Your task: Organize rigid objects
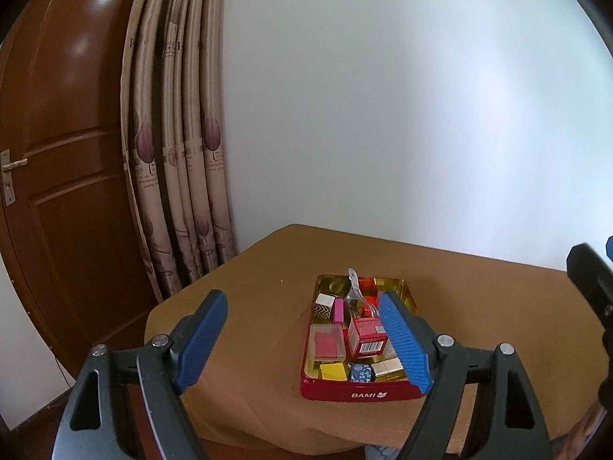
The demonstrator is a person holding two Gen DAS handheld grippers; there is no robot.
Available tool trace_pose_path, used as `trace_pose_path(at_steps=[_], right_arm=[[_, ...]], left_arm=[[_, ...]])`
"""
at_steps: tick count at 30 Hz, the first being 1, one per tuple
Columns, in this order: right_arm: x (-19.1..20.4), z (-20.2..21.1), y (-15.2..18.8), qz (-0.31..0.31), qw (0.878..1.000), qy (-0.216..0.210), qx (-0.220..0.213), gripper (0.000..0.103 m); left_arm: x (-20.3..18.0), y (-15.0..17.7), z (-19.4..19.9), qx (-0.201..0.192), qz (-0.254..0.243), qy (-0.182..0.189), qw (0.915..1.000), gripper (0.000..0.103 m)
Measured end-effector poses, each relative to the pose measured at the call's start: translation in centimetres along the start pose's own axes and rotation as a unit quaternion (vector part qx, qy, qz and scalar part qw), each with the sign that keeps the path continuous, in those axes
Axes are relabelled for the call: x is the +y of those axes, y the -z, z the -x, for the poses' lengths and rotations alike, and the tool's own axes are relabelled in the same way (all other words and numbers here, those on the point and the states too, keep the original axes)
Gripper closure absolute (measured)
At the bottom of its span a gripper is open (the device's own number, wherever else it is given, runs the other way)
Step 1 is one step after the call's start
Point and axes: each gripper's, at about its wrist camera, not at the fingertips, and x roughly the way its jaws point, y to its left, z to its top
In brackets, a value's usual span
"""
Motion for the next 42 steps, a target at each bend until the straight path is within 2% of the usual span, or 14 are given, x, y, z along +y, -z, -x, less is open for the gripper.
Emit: trace_pose_path(at_steps=[6, 17, 23, 29, 42], right_arm=[[-0.2, -0.3, 0.4, -0.004, 1.000, -0.002, 0.010, 0.000], [0.7, 0.0, 0.7, 0.010, 1.000, -0.013, 0.012, 0.000], [0.8, -0.2, 0.9, 0.013, 1.000, -0.012, 0.016, 0.000], [1.1, -1.3, 2.0, 0.020, 0.999, -0.007, 0.041, 0.000], [1.5, -3.0, 3.9, 0.035, 0.996, -0.006, 0.076, 0.001]], left_arm=[[0.1, 0.3, -1.0, 0.019, 0.002, 0.005, 0.9998, 0.019], [-0.3, 0.8, -0.9, -0.003, -0.015, 0.000, 0.9999, 0.019], [0.3, 1.1, -2.4, 0.037, 0.009, 0.012, 0.9992, 0.019], [0.8, 1.6, -3.4, 0.058, 0.024, 0.013, 0.9980, 0.019], [-0.6, 3.2, -5.4, 0.096, -0.008, 0.006, 0.9953, 0.019]])
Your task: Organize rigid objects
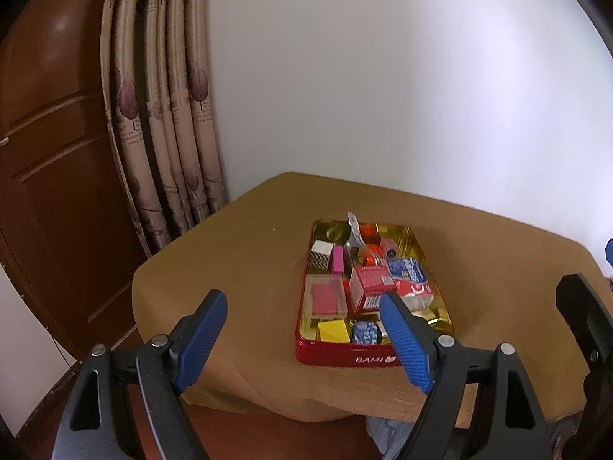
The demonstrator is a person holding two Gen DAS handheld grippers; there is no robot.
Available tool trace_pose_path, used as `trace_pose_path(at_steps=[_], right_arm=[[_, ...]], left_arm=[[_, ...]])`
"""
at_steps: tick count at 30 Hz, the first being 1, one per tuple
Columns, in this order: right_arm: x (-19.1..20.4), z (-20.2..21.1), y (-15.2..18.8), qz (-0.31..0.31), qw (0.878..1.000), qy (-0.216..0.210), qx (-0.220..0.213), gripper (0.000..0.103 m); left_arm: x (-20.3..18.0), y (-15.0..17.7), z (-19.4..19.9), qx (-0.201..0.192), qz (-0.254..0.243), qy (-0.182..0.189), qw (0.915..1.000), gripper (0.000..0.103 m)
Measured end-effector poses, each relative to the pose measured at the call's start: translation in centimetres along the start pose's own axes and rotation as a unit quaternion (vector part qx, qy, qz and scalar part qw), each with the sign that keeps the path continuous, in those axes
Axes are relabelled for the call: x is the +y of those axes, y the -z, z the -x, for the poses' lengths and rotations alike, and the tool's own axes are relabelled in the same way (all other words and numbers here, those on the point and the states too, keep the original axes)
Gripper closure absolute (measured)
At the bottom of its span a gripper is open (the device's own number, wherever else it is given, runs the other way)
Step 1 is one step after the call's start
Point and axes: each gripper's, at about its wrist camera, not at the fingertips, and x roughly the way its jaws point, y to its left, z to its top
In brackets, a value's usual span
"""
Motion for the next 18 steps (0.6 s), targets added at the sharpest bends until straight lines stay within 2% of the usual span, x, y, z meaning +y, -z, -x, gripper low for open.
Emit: trace_pose_path(at_steps=[6, 18], right_arm=[[-0.2, -0.8, 0.5, -0.002, 1.000, 0.002, 0.016, 0.001], [0.1, -1.0, 0.7, 0.002, 1.000, -0.001, 0.020, 0.001]], left_arm=[[-0.5, 0.5, -0.8, 0.016, -0.010, 0.001, 0.9998, 0.019], [-1.2, 0.9, -1.5, 0.032, -0.021, 0.006, 0.9993, 0.019]])
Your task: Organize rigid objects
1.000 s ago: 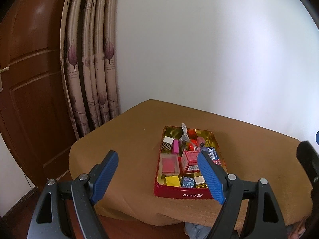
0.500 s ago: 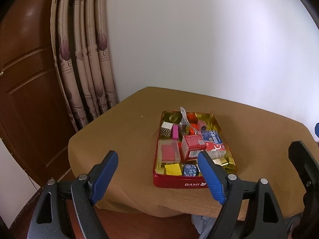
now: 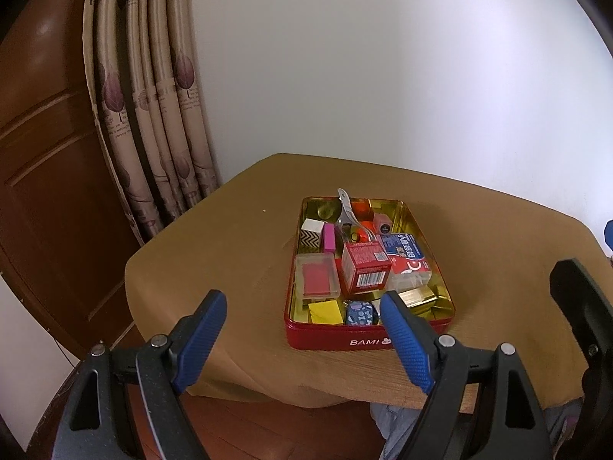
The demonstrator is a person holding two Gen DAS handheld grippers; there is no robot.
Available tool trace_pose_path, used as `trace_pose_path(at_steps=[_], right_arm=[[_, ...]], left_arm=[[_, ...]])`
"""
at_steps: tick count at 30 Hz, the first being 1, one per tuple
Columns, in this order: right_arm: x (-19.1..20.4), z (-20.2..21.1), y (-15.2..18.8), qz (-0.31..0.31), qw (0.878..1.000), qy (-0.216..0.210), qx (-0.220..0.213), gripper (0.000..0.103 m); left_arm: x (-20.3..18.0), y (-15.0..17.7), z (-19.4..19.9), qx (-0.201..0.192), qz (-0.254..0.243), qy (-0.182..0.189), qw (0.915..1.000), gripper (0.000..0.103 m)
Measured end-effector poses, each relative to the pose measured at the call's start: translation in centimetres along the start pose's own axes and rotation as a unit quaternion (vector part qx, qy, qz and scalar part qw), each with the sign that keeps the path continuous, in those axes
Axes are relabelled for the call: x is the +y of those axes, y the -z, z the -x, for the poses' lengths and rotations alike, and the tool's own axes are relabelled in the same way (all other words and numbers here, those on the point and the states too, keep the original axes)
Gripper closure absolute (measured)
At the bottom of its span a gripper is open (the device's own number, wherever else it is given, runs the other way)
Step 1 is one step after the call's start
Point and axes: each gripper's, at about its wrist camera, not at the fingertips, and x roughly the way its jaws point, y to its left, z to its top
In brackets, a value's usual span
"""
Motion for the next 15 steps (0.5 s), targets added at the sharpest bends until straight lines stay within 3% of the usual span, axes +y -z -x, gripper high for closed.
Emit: trace_pose_path(at_steps=[15], right_arm=[[0.0, 0.0, 0.1, -0.002, 1.000, 0.001, 0.002, 0.001]], left_arm=[[-1.0, 0.8, -1.2, 0.026, -0.023, -0.004, 0.9994, 0.016]])
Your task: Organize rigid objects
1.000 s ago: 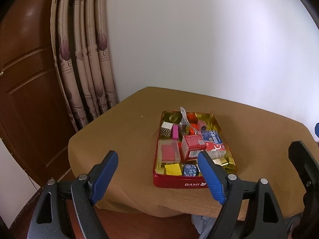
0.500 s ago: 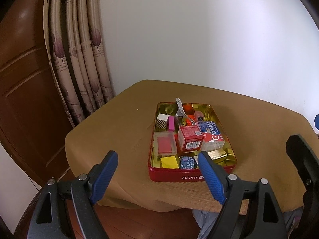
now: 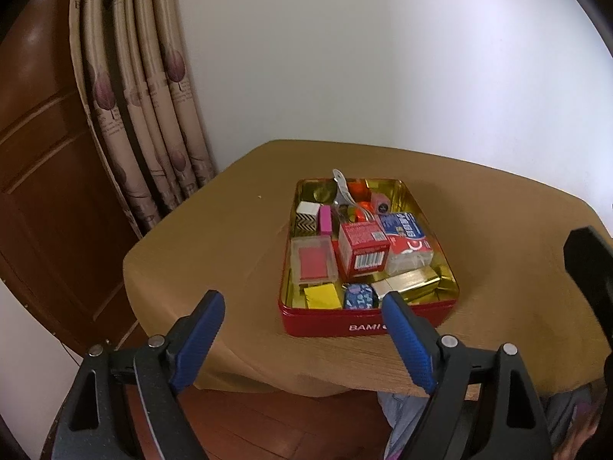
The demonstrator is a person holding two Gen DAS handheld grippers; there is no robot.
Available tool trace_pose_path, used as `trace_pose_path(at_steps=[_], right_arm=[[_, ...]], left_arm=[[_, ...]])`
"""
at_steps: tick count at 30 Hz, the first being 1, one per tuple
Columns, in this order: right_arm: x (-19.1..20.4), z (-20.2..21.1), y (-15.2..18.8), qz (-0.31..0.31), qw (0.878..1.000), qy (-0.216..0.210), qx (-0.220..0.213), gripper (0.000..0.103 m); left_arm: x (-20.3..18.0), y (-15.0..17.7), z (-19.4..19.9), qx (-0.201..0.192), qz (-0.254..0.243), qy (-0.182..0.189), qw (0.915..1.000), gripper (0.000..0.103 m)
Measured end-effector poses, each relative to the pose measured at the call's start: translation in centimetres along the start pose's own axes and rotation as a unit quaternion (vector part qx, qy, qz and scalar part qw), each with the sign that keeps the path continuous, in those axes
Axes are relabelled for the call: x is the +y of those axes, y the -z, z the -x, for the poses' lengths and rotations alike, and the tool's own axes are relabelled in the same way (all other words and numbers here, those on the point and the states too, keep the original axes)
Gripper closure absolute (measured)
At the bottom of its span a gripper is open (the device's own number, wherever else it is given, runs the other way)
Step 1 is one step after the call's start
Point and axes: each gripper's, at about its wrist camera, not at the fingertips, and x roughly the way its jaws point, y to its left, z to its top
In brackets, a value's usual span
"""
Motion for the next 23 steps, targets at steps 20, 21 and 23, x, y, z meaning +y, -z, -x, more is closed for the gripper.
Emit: trace_pose_path(at_steps=[20, 21, 23], right_arm=[[0.09, 0.00, 0.16, -0.001, 1.000, -0.002, -0.002, 0.001], [0.14, 0.05, 0.13, -0.001, 1.000, -0.002, -0.003, 0.001], [0.19, 0.23, -0.05, -0.003, 1.000, 0.000, -0.005, 0.001]], left_arm=[[0.28, -0.08, 0.06, -0.001, 0.010, 0.012, 0.9999, 0.015], [0.11, -0.08, 0.19, -0.004, 0.005, 0.011, 0.9999, 0.015], [-0.22, -0.02, 0.37, -0.009, -0.003, 0.011, 0.9999, 0.015]])
